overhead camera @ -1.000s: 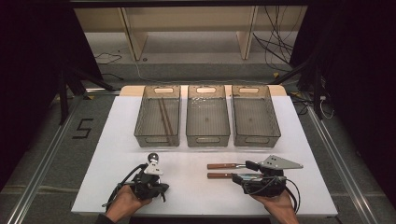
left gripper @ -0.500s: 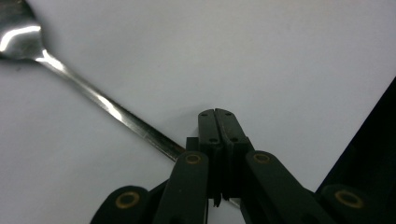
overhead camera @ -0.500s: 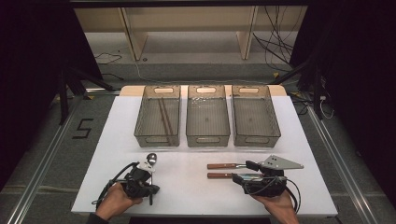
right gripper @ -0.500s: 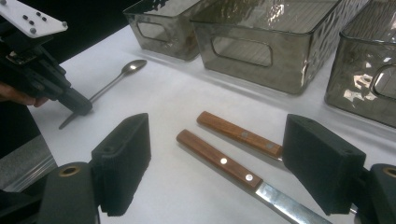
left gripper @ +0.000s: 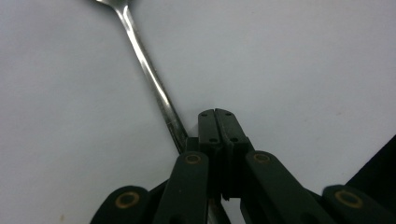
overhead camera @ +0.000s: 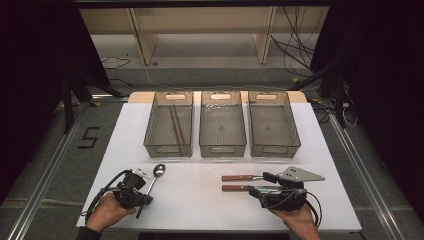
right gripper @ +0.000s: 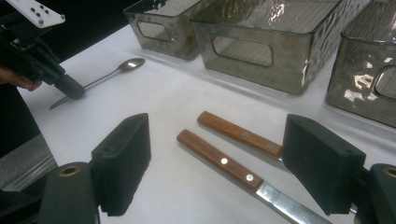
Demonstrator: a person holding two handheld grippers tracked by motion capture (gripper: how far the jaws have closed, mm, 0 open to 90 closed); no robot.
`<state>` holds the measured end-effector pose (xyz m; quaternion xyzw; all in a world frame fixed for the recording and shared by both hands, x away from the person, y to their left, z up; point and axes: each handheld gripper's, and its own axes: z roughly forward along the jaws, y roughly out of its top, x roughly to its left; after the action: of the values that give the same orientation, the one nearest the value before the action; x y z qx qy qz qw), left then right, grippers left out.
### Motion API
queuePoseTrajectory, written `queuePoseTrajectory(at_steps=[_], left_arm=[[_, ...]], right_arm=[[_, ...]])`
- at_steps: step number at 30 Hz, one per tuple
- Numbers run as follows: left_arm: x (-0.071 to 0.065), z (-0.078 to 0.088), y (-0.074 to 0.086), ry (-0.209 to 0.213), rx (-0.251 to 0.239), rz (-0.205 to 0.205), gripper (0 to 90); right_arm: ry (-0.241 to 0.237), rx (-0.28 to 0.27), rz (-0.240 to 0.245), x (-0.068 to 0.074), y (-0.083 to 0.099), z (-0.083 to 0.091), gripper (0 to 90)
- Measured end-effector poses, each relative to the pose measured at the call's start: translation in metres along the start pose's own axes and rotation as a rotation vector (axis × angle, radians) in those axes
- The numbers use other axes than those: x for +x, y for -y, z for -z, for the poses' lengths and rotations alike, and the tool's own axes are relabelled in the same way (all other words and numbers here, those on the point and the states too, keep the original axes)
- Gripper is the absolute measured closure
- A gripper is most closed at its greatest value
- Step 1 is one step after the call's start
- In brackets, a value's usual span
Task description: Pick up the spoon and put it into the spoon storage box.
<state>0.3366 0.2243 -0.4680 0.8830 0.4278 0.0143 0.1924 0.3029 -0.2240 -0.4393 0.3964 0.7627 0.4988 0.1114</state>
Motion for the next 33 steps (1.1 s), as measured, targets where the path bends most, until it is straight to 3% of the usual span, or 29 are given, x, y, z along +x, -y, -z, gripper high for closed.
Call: queuePoseTrajectory(at_steps=[7,13,16,19,23,25,28,33], left_arm=[[0.007,0.003,0.001,-0.051,0.025,0.029,89.0],[0.007,0.008,-0.001,-0.037,0.011,0.025,88.0],[0.006,0.015,-0.005,-0.034,-0.017,0.034,81.4],[0.007,0.023,-0.012,-0.047,-0.032,0.065,66.9],[0.009,0.028,-0.024,-0.080,0.008,0.100,39.5],[0.009,0.026,-0.027,-0.090,0.042,0.114,30.9],[0.010,0.021,-0.029,-0.101,0.067,0.117,26.3],[0.013,0.013,-0.028,-0.108,0.108,0.130,28.2]], right_arm=[[0.001,-0.001,-0.002,0.001,0.000,0.001,24.5],[-0.001,-0.002,-0.002,0.001,-0.001,0.001,24.5],[-0.002,-0.003,-0.002,0.001,-0.001,0.001,24.5],[-0.002,-0.003,-0.002,0.001,-0.001,0.001,24.5],[-0.002,-0.003,-0.001,0.001,-0.001,0.001,24.5],[-0.003,-0.003,-0.002,0.001,-0.001,0.001,24.5],[-0.005,-0.002,-0.001,0.001,-0.001,0.001,24.5],[-0.008,-0.001,-0.002,0.001,-0.001,0.001,24.5]])
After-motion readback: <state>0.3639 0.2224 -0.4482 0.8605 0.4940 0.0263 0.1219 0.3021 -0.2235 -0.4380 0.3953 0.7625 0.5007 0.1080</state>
